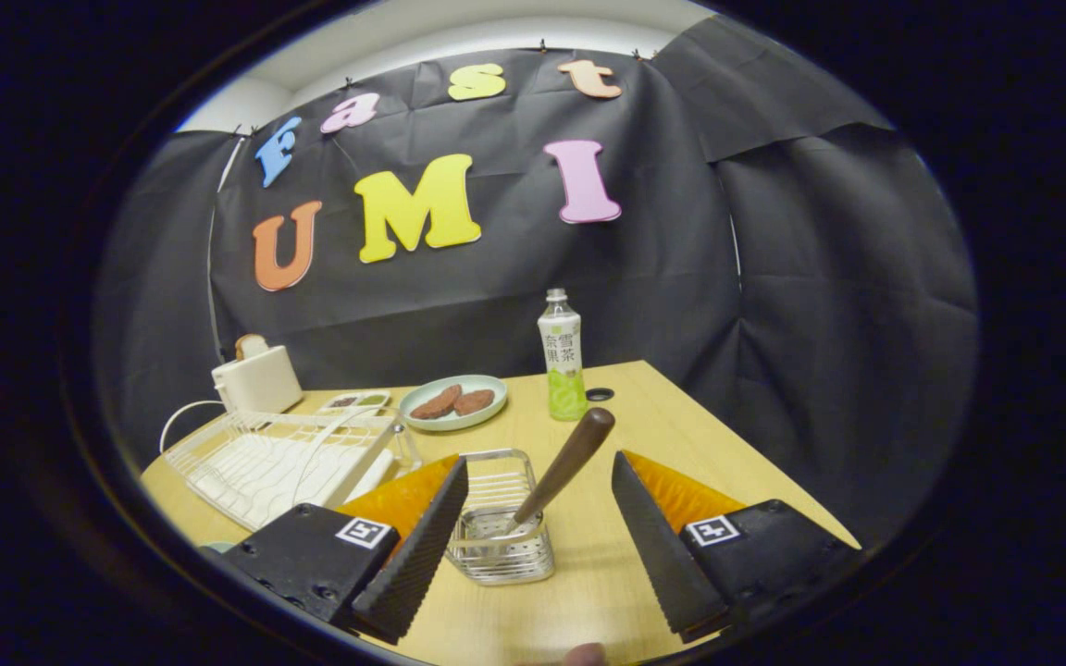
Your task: Take the plate from the dish rack, then take the spoon from the basket and place it into the plate.
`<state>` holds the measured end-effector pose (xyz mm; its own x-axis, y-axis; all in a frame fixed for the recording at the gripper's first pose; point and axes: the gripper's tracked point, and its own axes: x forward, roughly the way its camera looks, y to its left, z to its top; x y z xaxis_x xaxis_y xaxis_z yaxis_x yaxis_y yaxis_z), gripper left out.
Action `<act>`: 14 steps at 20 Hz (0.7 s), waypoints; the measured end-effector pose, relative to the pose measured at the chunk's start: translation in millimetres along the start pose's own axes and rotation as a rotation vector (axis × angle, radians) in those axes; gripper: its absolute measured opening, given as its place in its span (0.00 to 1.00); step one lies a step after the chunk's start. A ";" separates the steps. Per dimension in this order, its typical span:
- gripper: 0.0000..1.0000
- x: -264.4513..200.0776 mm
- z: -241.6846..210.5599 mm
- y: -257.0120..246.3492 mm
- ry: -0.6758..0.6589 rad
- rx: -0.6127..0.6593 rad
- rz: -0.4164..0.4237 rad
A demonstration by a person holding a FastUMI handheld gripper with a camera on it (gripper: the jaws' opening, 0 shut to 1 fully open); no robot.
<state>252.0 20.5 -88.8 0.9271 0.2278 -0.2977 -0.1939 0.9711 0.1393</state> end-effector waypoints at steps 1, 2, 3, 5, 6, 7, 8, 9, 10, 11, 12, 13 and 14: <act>0.95 4.2 -0.3 1.6 0.005 0.008 0.010; 0.90 8.4 0.8 3.8 0.004 0.017 0.020; 0.84 8.9 2.8 6.1 0.002 0.024 0.025; 0.69 8.5 7.2 9.6 -0.010 0.019 0.026; 0.62 8.1 9.7 10.7 -0.015 0.015 0.027; 0.56 5.4 11.6 11.2 -0.021 0.015 0.025; 0.49 3.4 14.8 10.6 -0.029 0.020 0.021; 0.41 1.8 17.9 10.1 -0.035 0.027 0.018; 0.32 0.1 21.0 12.5 -0.038 0.042 0.029; 0.24 -2.5 22.6 14.8 -0.040 0.052 0.033; 0.21 -3.5 25.5 15.0 -0.042 0.056 0.027; 0.17 -4.8 27.7 13.9 -0.050 0.053 0.018; 0.15 -7.4 31.9 15.5 -0.061 0.059 0.024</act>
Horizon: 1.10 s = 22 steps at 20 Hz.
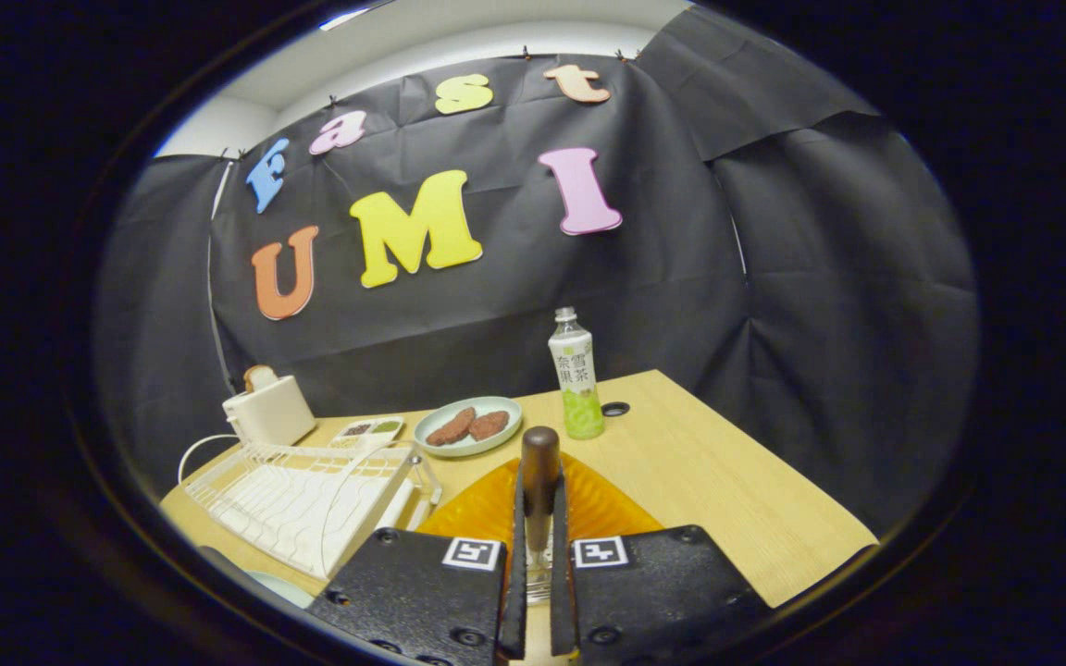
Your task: Take the plate from the dish rack, then take the spoon from the basket and place it into the plate.
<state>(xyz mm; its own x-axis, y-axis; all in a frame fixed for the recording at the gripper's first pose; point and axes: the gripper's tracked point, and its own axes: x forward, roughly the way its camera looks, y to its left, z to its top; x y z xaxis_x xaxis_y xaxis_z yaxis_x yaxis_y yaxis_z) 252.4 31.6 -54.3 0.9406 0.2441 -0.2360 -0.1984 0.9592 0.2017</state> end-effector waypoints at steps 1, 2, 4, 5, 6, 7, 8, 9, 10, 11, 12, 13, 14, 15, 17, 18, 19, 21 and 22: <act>0.13 -2.9 3.9 1.9 -0.011 0.011 0.002; 0.12 -6.0 8.6 2.6 -0.021 0.020 0.001; 0.10 -12.1 19.7 4.1 -0.049 0.025 -0.005; 0.09 -16.5 26.7 5.3 -0.067 0.022 -0.009; 0.09 -22.1 34.7 7.0 -0.086 0.015 -0.012; 0.09 -28.4 42.7 9.5 -0.107 0.005 -0.014; 0.09 -33.1 50.3 12.2 -0.127 -0.011 -0.018; 0.09 -40.3 58.2 15.3 -0.151 -0.025 -0.021; 0.09 -48.3 66.9 20.2 -0.175 -0.038 -0.018; 0.09 -56.7 73.9 25.7 -0.197 -0.048 -0.014; 0.09 -64.2 80.8 32.0 -0.215 -0.059 -0.008; 0.09 -72.8 84.6 38.7 -0.229 -0.066 0.001; 0.09 -81.9 88.3 46.1 -0.240 -0.071 0.014; 0.09 -90.5 91.1 53.0 -0.252 -0.074 0.026; 0.09 -107.7 93.8 67.0 -0.268 -0.077 0.052; 0.09 -116.5 93.6 74.6 -0.274 -0.077 0.064; 0.09 -124.6 91.1 79.7 -0.278 -0.078 0.071; 0.09 -138.6 84.2 90.8 -0.282 -0.081 0.085; 0.09 -145.0 77.8 97.2 -0.279 -0.079 0.094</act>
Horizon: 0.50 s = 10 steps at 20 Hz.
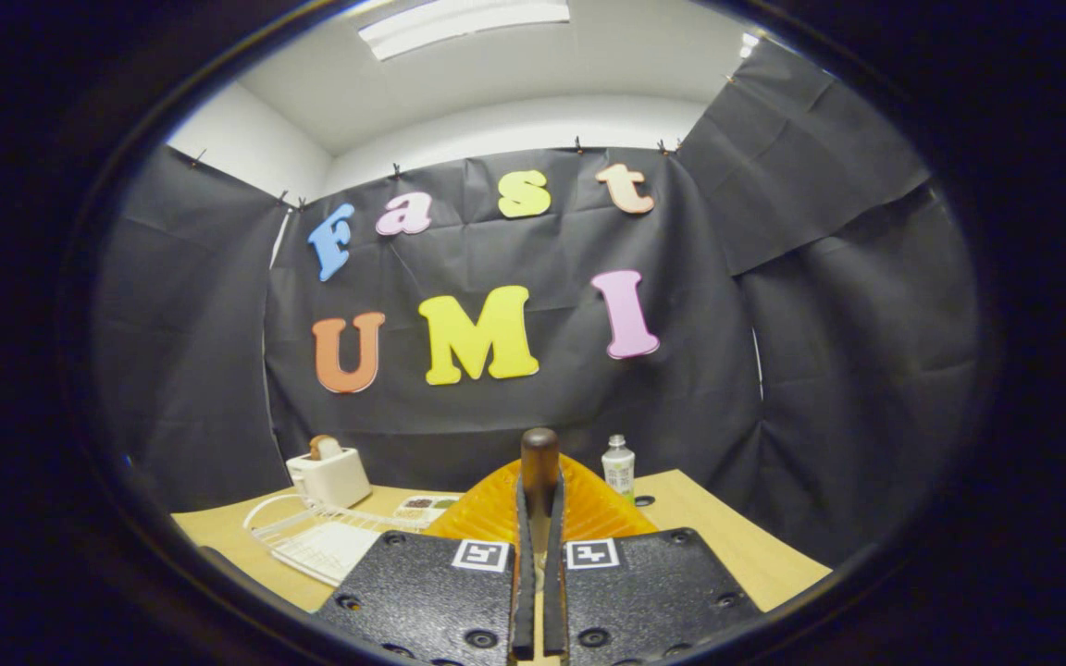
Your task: Take the plate from the dish rack, then take the spoon from the basket and place it into the plate.
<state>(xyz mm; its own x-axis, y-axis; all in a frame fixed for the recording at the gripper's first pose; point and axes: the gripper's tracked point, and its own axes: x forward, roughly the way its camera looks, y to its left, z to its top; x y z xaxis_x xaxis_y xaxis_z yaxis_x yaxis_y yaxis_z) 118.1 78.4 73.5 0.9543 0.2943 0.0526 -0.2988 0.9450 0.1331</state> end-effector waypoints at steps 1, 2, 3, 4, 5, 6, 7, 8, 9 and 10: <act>0.09 -6.5 -4.9 7.2 0.009 0.003 0.010; 0.09 -13.6 -11.4 14.5 0.018 0.004 0.019; 0.09 -19.5 -17.9 20.9 0.029 0.000 0.028; 0.09 -25.1 -25.2 27.5 0.042 -0.003 0.035; 0.09 -30.4 -33.3 33.8 0.053 0.000 0.042; 0.09 -34.9 -41.5 40.6 0.066 0.009 0.048; 0.09 -38.9 -51.3 46.5 0.081 0.021 0.055; 0.09 -42.9 -62.2 51.9 0.096 0.036 0.061; 0.09 -45.9 -73.4 56.5 0.111 0.053 0.063; 0.09 -48.1 -84.9 61.3 0.128 0.073 0.070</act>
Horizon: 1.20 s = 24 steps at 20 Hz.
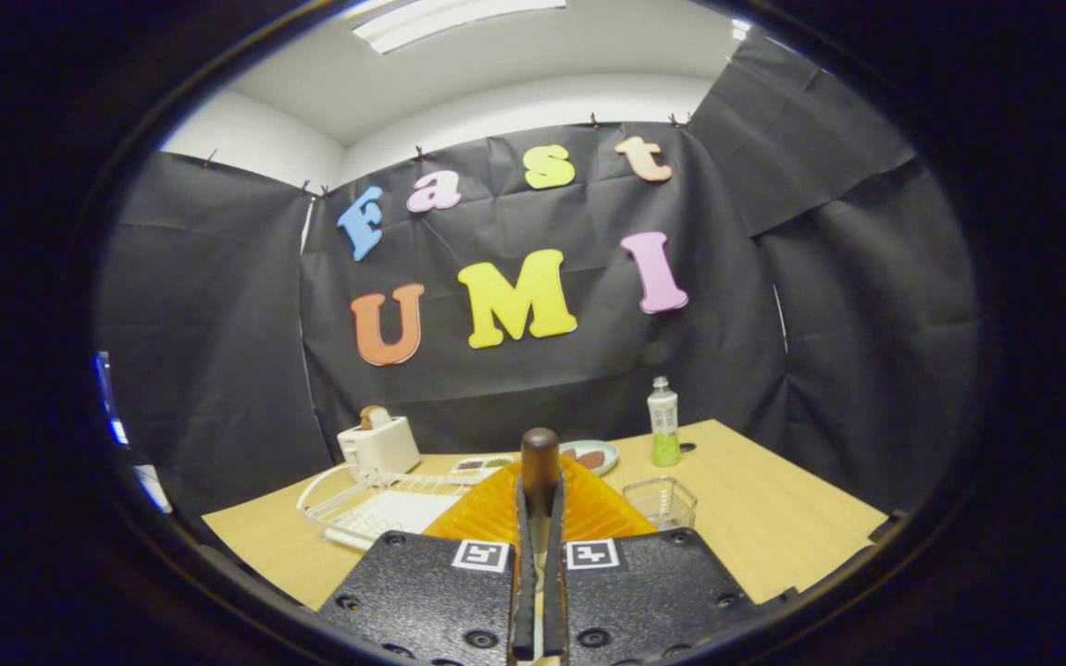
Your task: Take the plate from the dish rack, then take the spoon from the basket and place it into the plate.
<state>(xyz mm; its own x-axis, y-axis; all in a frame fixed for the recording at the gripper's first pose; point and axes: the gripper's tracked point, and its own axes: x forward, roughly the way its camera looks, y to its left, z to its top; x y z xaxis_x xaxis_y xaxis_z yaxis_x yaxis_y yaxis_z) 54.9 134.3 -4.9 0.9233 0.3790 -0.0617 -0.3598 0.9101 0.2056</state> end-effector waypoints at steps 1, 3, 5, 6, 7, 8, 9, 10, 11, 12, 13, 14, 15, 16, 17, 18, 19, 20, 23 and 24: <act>0.09 -0.2 -14.1 4.4 0.022 0.023 0.009; 0.09 1.1 -38.3 9.9 0.066 0.078 0.021; 0.09 2.5 -59.0 13.8 0.107 0.129 0.031; 0.09 3.8 -66.4 16.2 0.120 0.161 0.040; 0.09 6.0 -74.7 18.8 0.136 0.194 0.050; 0.09 7.6 -83.8 21.1 0.152 0.225 0.057; 0.09 9.7 -92.0 22.1 0.166 0.257 0.063; 0.09 12.4 -100.3 23.1 0.181 0.286 0.066; 0.09 14.8 -109.9 24.8 0.202 0.306 0.072; 0.09 16.0 -115.9 24.8 0.215 0.326 0.077; 0.09 16.3 -116.1 24.3 0.208 0.352 0.079; 0.10 16.9 -117.0 20.1 0.207 0.360 0.069; 0.11 19.4 -119.4 15.3 0.208 0.356 0.057; 0.14 21.1 -121.9 11.4 0.214 0.345 0.047; 0.18 20.3 -125.1 8.1 0.221 0.330 0.037; 0.20 21.0 -127.2 2.9 0.228 0.317 0.019; 0.26 22.2 -129.0 -1.5 0.231 0.307 0.008; 0.33 22.8 -130.2 -5.6 0.237 0.298 -0.005; 0.55 25.3 -131.3 -18.9 0.238 0.249 -0.048; 0.62 25.8 -129.7 -23.8 0.231 0.225 -0.063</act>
<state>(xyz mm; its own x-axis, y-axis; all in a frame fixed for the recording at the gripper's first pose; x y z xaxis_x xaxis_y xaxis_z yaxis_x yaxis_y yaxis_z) 69.9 144.1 -138.1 0.8786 0.3749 -0.2959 -0.2410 0.8829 0.4030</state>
